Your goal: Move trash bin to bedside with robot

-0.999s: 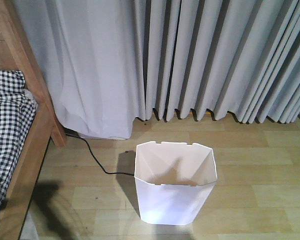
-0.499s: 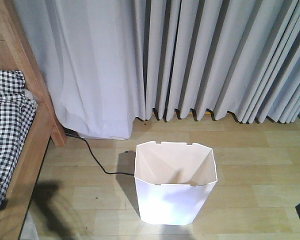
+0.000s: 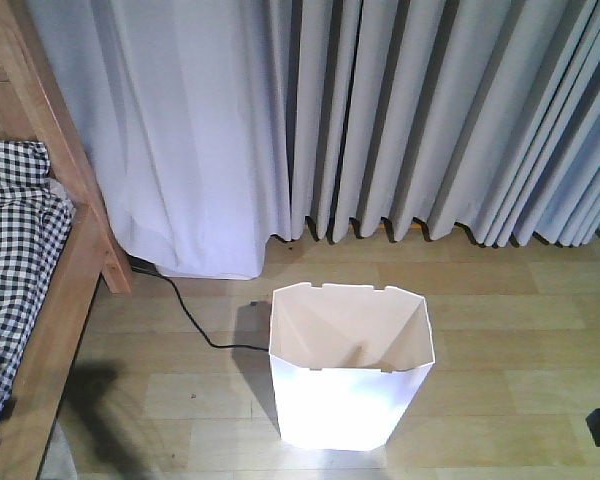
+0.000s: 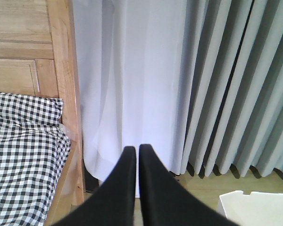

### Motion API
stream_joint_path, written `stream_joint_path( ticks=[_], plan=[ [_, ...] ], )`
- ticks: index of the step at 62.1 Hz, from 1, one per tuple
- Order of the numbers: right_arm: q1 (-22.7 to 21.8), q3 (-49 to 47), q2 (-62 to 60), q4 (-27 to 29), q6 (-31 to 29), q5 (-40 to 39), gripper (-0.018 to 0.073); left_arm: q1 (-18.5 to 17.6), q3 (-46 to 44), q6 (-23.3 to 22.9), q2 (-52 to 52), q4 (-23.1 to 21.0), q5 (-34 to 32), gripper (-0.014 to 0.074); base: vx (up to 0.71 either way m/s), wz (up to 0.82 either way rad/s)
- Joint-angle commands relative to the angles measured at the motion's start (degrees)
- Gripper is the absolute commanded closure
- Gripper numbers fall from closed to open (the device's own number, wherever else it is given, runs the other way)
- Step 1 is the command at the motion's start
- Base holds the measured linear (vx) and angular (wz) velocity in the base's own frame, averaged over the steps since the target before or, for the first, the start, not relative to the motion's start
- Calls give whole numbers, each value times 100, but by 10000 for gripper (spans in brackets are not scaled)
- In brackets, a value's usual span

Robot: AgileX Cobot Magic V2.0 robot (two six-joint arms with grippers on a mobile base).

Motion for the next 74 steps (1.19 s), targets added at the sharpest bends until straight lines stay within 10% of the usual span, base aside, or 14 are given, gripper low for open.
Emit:
stream_joint_path(
  ticks=[1,74],
  plan=[
    [1,40,-84,-126,61,-442,568,3,67,-35,-78,-23,-398,602,0,0],
    [1,40,-84,-23,72,-419,568,3,67,-35,-78,-23,-398,602,0,0]
  ],
)
